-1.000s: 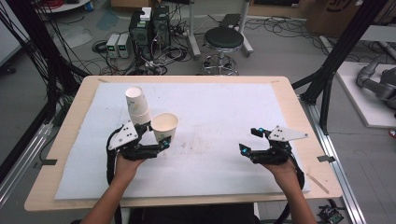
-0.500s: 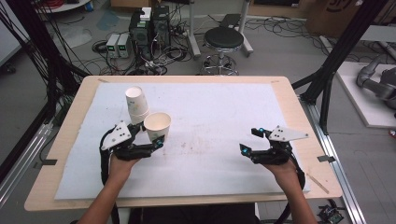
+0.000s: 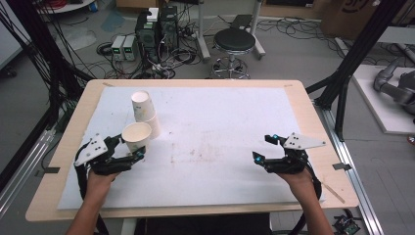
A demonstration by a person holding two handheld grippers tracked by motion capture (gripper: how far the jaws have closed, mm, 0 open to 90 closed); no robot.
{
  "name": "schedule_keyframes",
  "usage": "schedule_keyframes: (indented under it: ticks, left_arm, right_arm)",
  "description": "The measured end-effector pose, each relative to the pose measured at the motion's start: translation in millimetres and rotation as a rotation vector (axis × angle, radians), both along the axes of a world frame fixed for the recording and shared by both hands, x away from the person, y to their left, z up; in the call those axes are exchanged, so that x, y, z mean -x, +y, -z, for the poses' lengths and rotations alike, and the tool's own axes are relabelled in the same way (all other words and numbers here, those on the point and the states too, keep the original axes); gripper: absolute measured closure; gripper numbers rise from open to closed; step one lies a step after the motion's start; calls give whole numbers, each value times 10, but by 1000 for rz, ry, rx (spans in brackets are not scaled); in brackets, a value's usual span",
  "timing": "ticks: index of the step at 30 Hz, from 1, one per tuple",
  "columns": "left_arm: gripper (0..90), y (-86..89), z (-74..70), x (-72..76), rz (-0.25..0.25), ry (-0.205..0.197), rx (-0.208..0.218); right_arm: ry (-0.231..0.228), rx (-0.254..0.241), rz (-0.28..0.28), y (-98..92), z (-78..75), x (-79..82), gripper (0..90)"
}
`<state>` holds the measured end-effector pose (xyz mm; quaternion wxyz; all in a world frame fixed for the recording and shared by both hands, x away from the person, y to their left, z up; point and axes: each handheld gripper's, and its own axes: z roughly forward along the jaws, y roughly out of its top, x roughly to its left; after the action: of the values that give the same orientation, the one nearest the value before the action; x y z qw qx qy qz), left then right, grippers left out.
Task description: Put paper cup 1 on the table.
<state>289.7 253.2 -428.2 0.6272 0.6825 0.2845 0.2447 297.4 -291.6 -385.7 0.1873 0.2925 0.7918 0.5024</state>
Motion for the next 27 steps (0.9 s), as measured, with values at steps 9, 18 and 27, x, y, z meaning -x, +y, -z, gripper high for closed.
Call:
schedule_keyframes:
  ticks: [9, 18, 27]
  left_arm:
    - [319, 296, 180, -53, -96, 77, -6]
    - [322, 279, 298, -145, -169, 205, -154]
    - [322, 261, 313, -156, -213, 260, -205]
  right_arm:
    - [0, 3, -9, 17, -4, -5, 219]
    - [2, 2, -12, 20, -3, 1, 219]
    - [5, 6, -13, 20, -4, 5, 219]
